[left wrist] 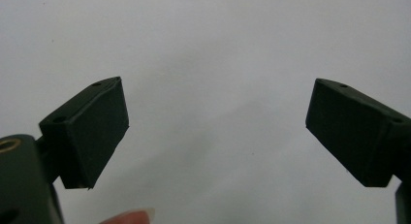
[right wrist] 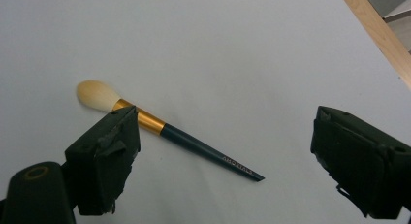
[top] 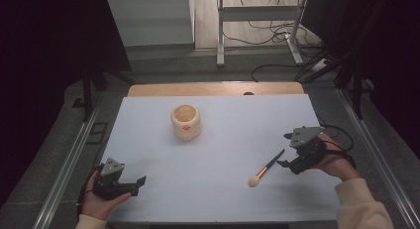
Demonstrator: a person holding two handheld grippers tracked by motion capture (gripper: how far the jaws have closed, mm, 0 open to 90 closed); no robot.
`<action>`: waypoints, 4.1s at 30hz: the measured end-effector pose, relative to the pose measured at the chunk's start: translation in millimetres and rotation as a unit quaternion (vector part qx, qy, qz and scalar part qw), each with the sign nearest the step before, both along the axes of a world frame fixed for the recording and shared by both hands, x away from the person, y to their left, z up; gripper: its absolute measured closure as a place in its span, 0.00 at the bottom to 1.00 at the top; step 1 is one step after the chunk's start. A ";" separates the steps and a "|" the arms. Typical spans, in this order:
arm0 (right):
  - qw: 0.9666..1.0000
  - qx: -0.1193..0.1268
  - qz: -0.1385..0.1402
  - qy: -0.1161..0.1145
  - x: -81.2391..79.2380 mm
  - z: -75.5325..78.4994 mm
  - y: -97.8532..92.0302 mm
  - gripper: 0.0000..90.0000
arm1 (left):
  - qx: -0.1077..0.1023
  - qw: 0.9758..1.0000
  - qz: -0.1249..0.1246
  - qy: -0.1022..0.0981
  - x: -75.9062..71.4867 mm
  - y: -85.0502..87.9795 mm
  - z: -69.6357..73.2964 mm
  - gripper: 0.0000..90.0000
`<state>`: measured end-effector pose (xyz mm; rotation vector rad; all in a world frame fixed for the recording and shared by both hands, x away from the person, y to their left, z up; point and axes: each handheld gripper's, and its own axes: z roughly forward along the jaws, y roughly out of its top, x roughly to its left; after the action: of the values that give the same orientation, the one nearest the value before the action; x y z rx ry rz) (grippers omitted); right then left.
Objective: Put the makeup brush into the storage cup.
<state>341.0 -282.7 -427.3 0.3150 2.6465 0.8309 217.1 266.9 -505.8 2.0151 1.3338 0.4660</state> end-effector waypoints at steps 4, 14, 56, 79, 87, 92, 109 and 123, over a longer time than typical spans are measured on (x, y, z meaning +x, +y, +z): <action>1.000 -0.010 0.012 0.008 0.9 -2.0 3.1 0.12 | 0.001 1.000 -0.001 0.001 0.0 -0.4 0.1 0.10; 0.998 -0.039 0.041 0.021 1.6 -11.0 12.5 0.10 | 0.004 1.000 0.000 0.006 0.6 -0.6 -0.9 0.10; 0.974 -0.143 0.174 0.001 5.3 -20.4 47.3 0.17 | 0.006 1.000 -0.005 0.006 0.5 -2.4 -0.9 0.10; 0.948 -0.198 0.250 0.014 8.2 -38.1 62.0 0.25 | 0.009 1.000 -0.010 0.012 1.3 -3.1 -2.3 0.10; 0.935 -0.223 0.274 0.018 10.6 -38.2 71.4 0.24 | 0.009 1.000 -0.011 0.013 1.2 -2.8 -2.5 0.10; 0.929 -0.231 0.288 0.027 11.4 -39.5 74.9 0.28 | 0.009 1.000 -0.012 0.014 1.3 -2.8 -2.5 0.10; 0.921 -0.247 0.297 0.046 14.8 -48.6 78.8 0.37 | 0.010 1.000 -0.011 0.014 1.6 -3.2 -2.9 0.10; 0.920 -0.256 0.292 0.056 21.7 -57.7 79.1 0.40 | 0.010 1.000 -0.010 0.015 1.6 -3.2 -3.1 0.10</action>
<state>362.7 -203.6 -485.0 -0.6055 2.9712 0.2278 218.7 263.7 -508.9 2.0571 1.3295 0.4439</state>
